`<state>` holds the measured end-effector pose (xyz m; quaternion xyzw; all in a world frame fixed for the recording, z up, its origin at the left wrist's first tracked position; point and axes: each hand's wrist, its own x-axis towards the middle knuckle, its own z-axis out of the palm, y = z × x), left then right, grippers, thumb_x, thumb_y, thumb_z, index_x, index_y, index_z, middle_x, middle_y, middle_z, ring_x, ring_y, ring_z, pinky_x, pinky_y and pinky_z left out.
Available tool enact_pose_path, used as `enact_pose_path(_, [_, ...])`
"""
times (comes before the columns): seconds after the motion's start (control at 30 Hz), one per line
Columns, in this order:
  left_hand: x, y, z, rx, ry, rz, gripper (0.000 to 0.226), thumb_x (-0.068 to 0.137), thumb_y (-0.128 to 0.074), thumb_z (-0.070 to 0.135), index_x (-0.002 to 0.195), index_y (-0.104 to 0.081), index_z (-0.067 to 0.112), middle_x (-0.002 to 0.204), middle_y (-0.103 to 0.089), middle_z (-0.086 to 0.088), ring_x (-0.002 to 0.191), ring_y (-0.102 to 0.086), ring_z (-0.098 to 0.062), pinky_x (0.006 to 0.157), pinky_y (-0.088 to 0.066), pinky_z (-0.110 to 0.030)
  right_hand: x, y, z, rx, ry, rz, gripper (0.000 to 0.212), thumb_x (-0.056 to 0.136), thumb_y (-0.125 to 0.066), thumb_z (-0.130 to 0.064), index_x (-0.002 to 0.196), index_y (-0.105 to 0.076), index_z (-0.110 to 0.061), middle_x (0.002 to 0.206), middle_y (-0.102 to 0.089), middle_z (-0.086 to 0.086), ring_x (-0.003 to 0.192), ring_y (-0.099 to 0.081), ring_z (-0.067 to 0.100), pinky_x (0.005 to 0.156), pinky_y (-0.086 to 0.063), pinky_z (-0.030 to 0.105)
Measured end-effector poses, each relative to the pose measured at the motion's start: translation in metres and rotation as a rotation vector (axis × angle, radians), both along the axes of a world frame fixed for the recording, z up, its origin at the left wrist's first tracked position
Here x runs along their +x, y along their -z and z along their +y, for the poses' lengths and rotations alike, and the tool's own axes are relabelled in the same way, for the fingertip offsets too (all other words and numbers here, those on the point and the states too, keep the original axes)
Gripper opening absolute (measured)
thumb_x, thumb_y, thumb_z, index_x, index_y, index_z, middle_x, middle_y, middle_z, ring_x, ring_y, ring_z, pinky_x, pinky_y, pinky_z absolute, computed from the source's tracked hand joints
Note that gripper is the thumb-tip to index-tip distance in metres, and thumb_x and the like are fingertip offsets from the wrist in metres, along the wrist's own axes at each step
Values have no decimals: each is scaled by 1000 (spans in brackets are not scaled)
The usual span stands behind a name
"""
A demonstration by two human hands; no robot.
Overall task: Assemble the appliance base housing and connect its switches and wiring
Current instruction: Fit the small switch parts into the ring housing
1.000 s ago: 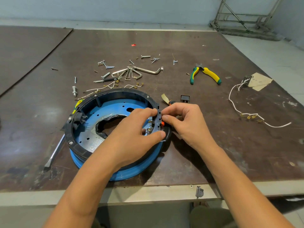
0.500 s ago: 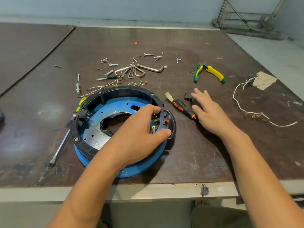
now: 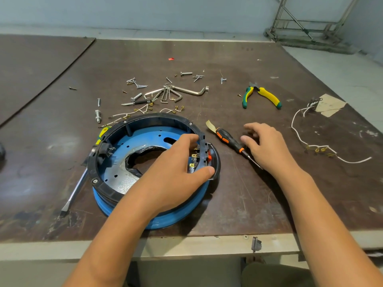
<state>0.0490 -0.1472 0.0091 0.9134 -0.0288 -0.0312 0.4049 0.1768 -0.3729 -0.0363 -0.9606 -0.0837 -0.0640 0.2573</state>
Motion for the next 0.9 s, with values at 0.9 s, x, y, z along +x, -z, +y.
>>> enact_pose_path(0.9, [1,-1,2,-100,-19,61,80,86,-67,47,151,-20,43,133,-44,27,121,-45,3,97,-37,-23,-30,-21,20,953,-438,126,25,81,-76,3,102,-71,-10,97,-76,7,86,-72,20,73,-58,28])
